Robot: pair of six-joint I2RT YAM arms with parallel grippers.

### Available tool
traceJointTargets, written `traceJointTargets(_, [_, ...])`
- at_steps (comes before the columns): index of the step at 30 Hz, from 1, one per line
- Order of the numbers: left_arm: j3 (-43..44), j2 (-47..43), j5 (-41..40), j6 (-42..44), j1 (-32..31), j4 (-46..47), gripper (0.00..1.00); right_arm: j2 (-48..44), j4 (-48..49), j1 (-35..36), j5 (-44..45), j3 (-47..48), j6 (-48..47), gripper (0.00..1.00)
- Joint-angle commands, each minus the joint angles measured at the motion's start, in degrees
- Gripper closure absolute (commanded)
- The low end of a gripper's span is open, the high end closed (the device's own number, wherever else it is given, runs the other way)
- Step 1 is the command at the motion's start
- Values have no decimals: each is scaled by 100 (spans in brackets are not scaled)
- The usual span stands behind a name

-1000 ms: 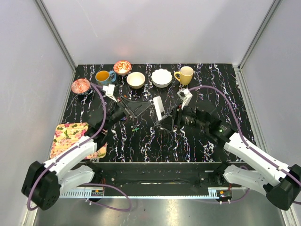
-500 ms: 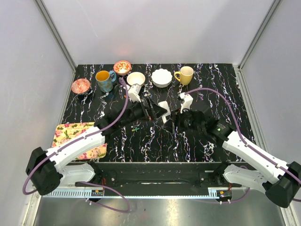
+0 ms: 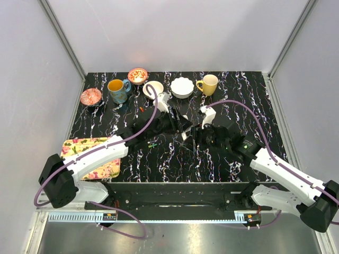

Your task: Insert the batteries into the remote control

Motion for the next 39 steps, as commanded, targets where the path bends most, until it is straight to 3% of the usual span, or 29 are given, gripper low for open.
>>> traceJointTargets(1, [372,141,-127,99,-84,35,42,-52,142,71,155,113,-29,100])
traceJointTargets(10, [320,220,-127,91,-163,9,49,-96,54,80,252,131,-29,100])
traceJointTargets(16, [320,247,-154,126,-198,0,93,-69,63,89,225,148,-11,100])
traceJointTargets(19, [338,229,-171,152,-198,-35,100,-96,10,98,208,157,-2,87])
traceJointTargets(20, [329,229,-163,152,-198,-18,100,-96,-25,98,216,166,-11,76])
traceJointTargets(21, [303,194,-171,152,-198,-9,100,-104,-51,89,199,183,15,55])
traceJointTargets(22, [276,168,-215,143,-198,17,100,-148,-86,89,208,201,15,43])
traceJointTargets(24, [92,11,-224,117,-180,105,100,-210,-148,89,181,254,68,24])
traceJointTargets(27, [-496,-454,-557,-49,-84,831,100,-403,-218,89,207,307,208,10])
traceJointTargets(32, [-1927,-1457,-1444,-156,22,2344,100,-746,140,80,207,79,795,4])
traceJointTargets(39, [-2922,-2275,-1946,363,13,4188,100,-545,1520,80,24,-809,2360,2])
